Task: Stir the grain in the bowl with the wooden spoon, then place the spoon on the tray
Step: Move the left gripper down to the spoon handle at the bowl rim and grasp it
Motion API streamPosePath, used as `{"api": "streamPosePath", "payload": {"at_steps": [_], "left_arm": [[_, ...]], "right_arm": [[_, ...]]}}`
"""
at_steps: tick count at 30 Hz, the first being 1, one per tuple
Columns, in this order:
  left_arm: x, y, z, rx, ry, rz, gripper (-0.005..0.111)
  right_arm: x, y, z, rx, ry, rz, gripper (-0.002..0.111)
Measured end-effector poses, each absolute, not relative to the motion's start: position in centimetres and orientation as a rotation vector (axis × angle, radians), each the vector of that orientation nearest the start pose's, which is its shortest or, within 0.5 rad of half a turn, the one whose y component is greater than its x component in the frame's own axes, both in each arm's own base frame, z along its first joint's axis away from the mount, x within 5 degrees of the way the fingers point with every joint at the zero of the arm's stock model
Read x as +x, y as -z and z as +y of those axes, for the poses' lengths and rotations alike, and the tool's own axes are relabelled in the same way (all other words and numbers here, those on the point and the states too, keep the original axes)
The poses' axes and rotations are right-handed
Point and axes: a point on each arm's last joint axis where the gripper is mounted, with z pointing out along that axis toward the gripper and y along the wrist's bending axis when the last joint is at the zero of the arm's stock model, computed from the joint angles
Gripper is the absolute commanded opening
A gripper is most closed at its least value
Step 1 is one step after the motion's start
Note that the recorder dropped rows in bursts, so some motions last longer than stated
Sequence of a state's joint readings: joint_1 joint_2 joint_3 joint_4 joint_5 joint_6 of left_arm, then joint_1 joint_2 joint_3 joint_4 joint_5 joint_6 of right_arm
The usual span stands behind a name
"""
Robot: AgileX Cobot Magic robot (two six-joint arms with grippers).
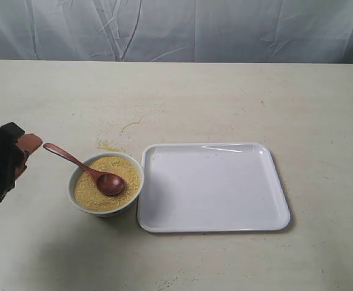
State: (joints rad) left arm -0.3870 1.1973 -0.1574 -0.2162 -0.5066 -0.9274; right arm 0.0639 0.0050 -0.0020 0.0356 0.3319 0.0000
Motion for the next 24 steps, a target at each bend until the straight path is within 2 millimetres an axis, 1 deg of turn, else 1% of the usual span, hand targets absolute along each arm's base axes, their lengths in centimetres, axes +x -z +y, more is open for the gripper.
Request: {"api": "streamPosePath", "payload": {"at_steps": [5, 10, 14, 17, 24], "left_arm": [[17.8, -16.0, -6.4, -0.827, 0.805, 2.019, 0.056], [19.4, -15.1, -6.5, -0.838, 0.755, 2.064, 0.056], [20.9, -14.1, -6.2, -0.873, 0.709, 2.085, 0.056], [22.1, -13.5, -6.2, -0.862, 0.69, 2.102, 0.056], [24.4, -12.2, -7.3, -0.819, 0.749, 2.152, 0.056]], "right_arm": [[5.4, -18.4, 0.5, -0.036, -0.08, 1.819, 0.001], [5.4, -18.4, 0.5, -0.036, -0.08, 1.819, 0.001], [5.4, -18.4, 0.5, -0.036, -0.08, 1.819, 0.001], [5.4, -18.4, 0.5, -0.036, -0.08, 1.819, 0.001], [5.4, -18.4, 0.5, -0.036, -0.08, 1.819, 0.001]]}}
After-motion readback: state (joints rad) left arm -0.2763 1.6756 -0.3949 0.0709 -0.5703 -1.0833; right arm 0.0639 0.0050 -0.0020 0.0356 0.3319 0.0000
